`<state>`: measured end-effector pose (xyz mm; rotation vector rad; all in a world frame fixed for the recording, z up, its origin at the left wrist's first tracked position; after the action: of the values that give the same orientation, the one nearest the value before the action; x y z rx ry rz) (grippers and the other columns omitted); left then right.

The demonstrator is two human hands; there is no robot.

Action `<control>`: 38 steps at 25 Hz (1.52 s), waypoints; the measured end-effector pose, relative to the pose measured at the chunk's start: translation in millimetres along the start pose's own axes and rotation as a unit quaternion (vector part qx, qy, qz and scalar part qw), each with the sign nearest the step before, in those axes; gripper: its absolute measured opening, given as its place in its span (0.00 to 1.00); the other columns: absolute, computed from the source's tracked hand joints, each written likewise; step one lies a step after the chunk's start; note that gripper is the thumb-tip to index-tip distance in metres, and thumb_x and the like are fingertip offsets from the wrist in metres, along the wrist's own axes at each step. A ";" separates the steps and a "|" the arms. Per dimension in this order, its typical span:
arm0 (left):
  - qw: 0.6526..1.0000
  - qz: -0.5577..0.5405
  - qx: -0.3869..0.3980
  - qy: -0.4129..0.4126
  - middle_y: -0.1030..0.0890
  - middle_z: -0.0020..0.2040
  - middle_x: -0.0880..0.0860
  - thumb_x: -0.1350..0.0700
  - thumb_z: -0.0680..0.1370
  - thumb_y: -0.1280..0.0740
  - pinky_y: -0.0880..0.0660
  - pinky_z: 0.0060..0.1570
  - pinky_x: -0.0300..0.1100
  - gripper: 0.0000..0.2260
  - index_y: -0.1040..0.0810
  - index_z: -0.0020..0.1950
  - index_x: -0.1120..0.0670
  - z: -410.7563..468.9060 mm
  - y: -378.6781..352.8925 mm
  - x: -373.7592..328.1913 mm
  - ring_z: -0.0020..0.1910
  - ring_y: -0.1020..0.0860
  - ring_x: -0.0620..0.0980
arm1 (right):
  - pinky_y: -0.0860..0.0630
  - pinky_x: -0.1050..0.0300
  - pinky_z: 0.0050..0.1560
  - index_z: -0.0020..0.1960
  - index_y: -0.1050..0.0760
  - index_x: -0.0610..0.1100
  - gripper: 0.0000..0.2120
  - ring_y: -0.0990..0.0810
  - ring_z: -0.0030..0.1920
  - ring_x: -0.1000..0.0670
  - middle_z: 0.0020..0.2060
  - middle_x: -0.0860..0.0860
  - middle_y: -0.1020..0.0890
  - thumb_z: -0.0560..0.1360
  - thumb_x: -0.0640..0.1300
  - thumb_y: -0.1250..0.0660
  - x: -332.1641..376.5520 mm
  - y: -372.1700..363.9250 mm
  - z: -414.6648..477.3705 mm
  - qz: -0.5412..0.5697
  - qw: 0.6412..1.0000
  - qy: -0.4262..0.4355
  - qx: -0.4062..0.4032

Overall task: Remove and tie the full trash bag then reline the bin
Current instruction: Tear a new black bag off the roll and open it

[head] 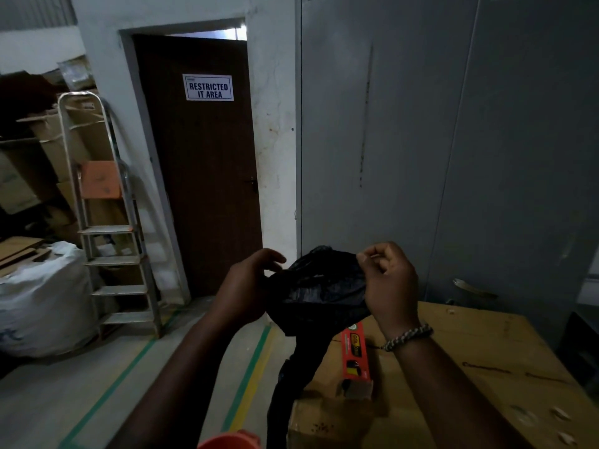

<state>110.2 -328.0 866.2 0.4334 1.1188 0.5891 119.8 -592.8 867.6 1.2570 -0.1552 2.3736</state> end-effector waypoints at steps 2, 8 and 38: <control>0.988 0.145 -0.053 -0.013 0.20 0.48 0.45 0.64 0.73 0.26 0.25 0.36 0.34 0.14 0.22 0.53 0.49 2.1 7.2 3.3 0.42 0.21 0.43 | 0.24 0.69 0.37 0.44 0.23 0.44 0.06 0.18 0.39 0.59 0.36 0.53 0.17 0.77 0.42 0.26 3.7 -1.6 0.0 0.003 1.000 0.007 0.017; 0.981 -0.023 -0.178 0.078 0.20 0.44 0.53 0.57 0.83 0.38 0.19 0.34 0.50 0.02 0.28 0.54 0.50 0.7 23.8 26.9 0.38 0.19 0.53 | 0.21 0.59 0.39 0.47 0.19 0.45 0.08 0.18 0.36 0.55 0.34 0.47 0.18 0.73 0.45 0.21 7.8 -16.5 9.5 0.020 0.984 -0.025 0.174; 0.895 -0.350 -0.102 0.256 0.21 0.55 0.54 0.55 0.85 0.42 0.24 0.42 0.44 0.18 0.28 0.71 0.63 10.7 46.7 73.9 0.45 0.21 0.50 | 0.23 0.59 0.39 0.46 0.14 0.40 0.03 0.18 0.39 0.48 0.39 0.44 0.15 0.76 0.38 0.27 -40.0 -1.1 32.1 -0.089 0.818 -0.196 0.533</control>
<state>132.9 -245.3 846.2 -0.3400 1.5849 0.1664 164.1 -614.8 853.7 2.0830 1.2801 1.9552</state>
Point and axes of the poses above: each hand's wrist, its own z-axis towards the middle knuckle, its own y-axis out of the back of the hand, x = y × z, the point moved 8 cm from there along z, towards the middle knuckle
